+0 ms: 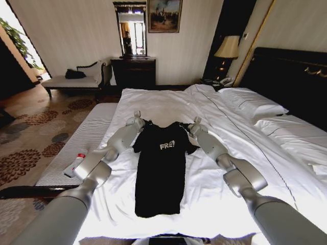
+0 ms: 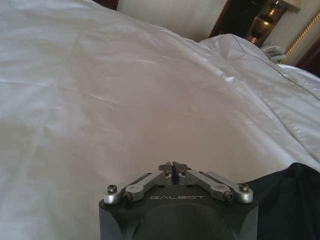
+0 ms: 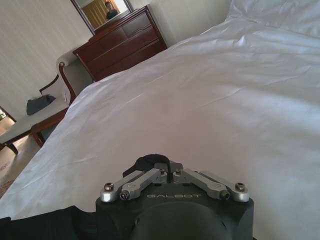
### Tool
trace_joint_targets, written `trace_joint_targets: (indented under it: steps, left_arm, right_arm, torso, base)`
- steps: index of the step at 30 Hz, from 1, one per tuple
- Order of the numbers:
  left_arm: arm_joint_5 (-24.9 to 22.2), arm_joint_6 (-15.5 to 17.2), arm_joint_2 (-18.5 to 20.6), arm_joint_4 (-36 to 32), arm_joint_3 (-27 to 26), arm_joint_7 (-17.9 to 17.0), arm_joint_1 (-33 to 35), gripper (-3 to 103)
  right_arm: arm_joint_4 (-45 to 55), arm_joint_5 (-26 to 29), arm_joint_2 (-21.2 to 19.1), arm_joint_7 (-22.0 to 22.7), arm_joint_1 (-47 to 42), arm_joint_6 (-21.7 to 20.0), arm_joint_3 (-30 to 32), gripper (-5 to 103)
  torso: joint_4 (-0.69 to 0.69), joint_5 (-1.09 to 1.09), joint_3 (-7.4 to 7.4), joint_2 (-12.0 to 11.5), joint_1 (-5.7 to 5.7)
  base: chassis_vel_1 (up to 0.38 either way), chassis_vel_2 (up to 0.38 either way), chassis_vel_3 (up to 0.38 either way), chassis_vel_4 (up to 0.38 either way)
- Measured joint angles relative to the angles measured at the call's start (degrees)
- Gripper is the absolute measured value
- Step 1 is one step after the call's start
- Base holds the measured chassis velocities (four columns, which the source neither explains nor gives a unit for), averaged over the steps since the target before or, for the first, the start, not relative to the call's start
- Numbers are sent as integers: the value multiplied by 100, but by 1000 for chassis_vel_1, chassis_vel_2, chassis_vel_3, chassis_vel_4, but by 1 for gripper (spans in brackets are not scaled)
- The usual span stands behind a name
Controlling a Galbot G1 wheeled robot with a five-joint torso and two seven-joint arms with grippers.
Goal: Fold the clothes on the bed.
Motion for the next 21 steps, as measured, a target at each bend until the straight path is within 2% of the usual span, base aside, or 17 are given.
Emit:
trace_joint_targets:
  steps: [1,4,12,13,15,17,18,19,21]
  left_arm:
    - [0,0,0,0,0,0,0,1]
    - [387,-48,-118,180,-171,-4,-20,1]
    - [601,-101,-119,214,-286,-28,79,1]
    - [632,-101,-125,201,-330,-48,118,1]
    - [672,-95,-134,160,-362,-66,170,1]
    - [765,-50,-195,126,-463,-157,230,1]
    - [765,-50,-195,126,-463,-157,230,1]
    - [817,-22,-229,131,-532,-193,242,6]
    - [845,-11,-243,137,-566,-208,246,6]
  right_arm:
    - [0,0,0,0,0,0,0,0]
    - [-12,-198,7,-4,-109,159,146,0]
    - [-51,-403,42,-99,-230,304,192,0]
    - [-74,-430,59,-108,-242,321,196,-3]
    - [-79,-456,80,-109,-274,325,203,1]
    - [-29,-507,89,-96,-346,303,204,12]
    - [-29,-507,89,-96,-346,303,204,12]
    - [8,-515,83,-67,-373,269,202,16]
    - [25,-518,75,-51,-385,248,193,16]
  torso:
    - [0,0,0,0,0]
    - [-2,0,0,0,0]
    - [0,0,0,0,0]
    - [0,0,0,1,0]
    - [1,0,0,0,0]
    - [-2,0,0,0,0]
    - [-2,0,0,0,0]
    - [-2,0,0,0,0]
    - [-3,0,0,0,0]
  base:
    - [0,0,0,0]
    - [0,0,0,0]
    - [0,0,0,0]
    - [0,0,0,0]
    - [0,0,0,0]
    - [0,0,0,0]
    - [0,0,0,0]
    - [0,0,0,0]
    - [0,0,0,0]
